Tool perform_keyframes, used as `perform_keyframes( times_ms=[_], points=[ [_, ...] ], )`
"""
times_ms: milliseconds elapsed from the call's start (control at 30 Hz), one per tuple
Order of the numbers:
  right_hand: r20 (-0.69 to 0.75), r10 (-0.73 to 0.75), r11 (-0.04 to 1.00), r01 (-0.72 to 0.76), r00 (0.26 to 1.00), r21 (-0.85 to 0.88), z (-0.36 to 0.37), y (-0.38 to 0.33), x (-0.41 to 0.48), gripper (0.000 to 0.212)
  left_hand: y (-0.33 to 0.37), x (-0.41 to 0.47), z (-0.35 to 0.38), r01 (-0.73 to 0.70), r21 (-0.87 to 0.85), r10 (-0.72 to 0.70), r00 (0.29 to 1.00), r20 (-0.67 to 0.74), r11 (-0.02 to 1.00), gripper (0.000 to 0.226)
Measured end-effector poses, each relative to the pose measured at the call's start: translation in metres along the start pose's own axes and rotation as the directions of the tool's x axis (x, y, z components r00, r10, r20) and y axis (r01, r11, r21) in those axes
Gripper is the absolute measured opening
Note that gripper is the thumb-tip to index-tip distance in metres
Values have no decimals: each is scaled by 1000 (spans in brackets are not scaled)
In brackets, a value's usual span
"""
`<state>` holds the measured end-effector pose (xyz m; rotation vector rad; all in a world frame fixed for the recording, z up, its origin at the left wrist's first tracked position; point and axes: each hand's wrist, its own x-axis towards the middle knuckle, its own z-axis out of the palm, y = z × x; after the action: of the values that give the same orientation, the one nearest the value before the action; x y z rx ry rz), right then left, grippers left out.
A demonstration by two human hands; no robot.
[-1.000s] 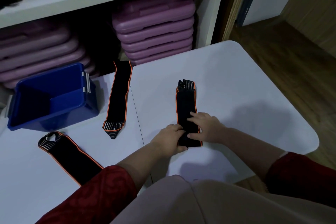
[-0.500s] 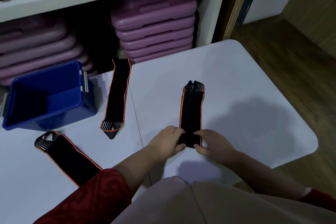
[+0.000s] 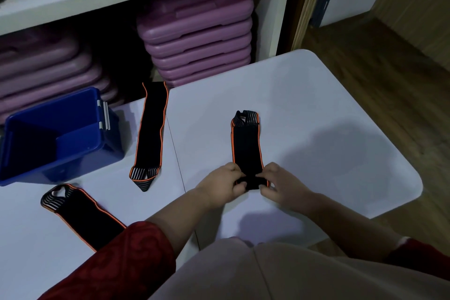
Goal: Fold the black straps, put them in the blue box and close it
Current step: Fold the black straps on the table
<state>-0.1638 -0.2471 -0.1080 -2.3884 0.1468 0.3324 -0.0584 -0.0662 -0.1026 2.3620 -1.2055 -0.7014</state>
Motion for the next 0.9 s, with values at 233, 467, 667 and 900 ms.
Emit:
perform_keyframes(
  times_ms=[233, 467, 667, 900],
  points=[
    [-220, 171, 985, -164, 961, 50, -8, 0, 29, 15, -3, 14, 1, 0, 155, 39, 969, -245, 988, 39],
    [-41, -94, 992, 90, 995, -91, -19, 26, 36, 63, -4, 22, 0, 20, 221, 18, 985, -171, 975, 43],
    [-12, -99, 995, 99, 995, -4, -25, 31, 49, 46, -3, 25, 2, 107, -25, -110, 972, -208, 994, 53],
    [-103, 75, 978, -54, 992, 200, -36, 16, 65, 16, -7, 33, -12, 225, -98, -240, 953, -186, 969, 59]
  ],
)
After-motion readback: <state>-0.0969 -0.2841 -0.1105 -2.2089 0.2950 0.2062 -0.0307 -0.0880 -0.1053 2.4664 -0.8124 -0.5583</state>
